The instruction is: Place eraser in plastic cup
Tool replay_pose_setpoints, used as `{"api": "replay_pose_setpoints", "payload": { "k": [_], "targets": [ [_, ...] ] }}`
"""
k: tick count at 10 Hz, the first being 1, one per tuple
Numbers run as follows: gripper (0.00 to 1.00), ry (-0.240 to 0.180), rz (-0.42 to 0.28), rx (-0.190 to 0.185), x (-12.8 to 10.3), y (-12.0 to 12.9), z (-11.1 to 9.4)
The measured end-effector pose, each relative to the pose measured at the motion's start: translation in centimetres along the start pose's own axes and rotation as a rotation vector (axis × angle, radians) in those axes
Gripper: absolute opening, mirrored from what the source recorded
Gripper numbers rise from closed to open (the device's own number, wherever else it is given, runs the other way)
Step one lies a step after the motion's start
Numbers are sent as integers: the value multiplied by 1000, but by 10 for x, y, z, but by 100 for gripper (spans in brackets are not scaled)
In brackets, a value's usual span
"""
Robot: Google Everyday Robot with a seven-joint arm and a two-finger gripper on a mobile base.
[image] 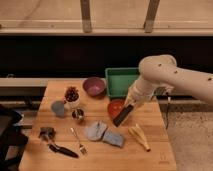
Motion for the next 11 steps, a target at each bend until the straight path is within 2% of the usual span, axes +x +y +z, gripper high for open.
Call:
{"api": "replay_pose_setpoints", "payload": {
  "k": [3,10,11],
  "targets": [
    [0,-45,-50,-6,-11,41,-2],
    [0,-49,-46,-4,-12,40,-2],
    [0,-64,-39,-18,-13,40,-3]
  ]
}}
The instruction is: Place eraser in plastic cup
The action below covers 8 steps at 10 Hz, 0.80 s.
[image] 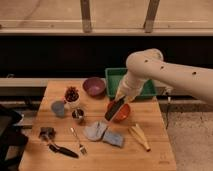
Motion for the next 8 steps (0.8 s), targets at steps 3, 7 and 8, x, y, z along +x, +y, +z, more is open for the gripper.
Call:
{"api": "replay_pose_setpoints", "payload": {
  "k": [3,7,8],
  "targets": [
    [0,-68,1,-46,-10,7,-9],
    [0,-113,-30,-90,-22,24,-20],
    [0,-116,-36,-100,-25,29,-19]
  ]
}}
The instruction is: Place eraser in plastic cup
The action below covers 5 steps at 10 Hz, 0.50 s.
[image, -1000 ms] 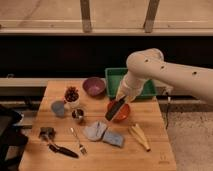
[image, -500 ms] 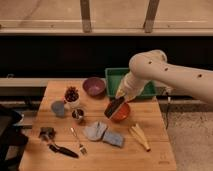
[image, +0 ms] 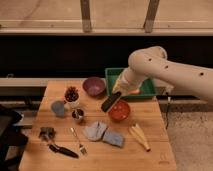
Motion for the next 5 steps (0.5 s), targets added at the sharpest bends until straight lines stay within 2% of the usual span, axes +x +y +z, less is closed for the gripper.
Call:
{"api": "replay_pose_setpoints", "payload": {
  "k": [5],
  "targets": [
    [0,-1,-93,-56,-10,68,22]
  ]
}}
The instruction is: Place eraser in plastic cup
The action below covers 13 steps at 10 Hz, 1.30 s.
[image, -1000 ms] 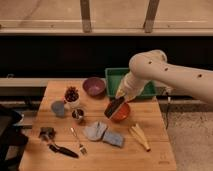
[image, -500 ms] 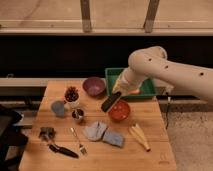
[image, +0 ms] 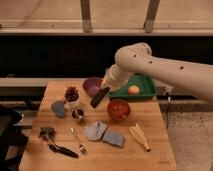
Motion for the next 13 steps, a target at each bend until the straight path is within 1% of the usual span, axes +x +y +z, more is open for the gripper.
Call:
{"api": "replay_pose_setpoints", "payload": {
  "k": [4,5,6,8,11,12,13],
  "targets": [
    [0,2,-95,-40,-2,59,11],
    [0,-13,-124,-65,2,79,11],
    [0,-24,-136,-81,5,91,11],
    [0,-30,-139,-80,6,91,11],
    [0,-29,-138,-80,7,92,11],
    [0,-33,-130,-82,6,91,12],
    [0,-49,-121,-86,5,90,15]
  ]
}}
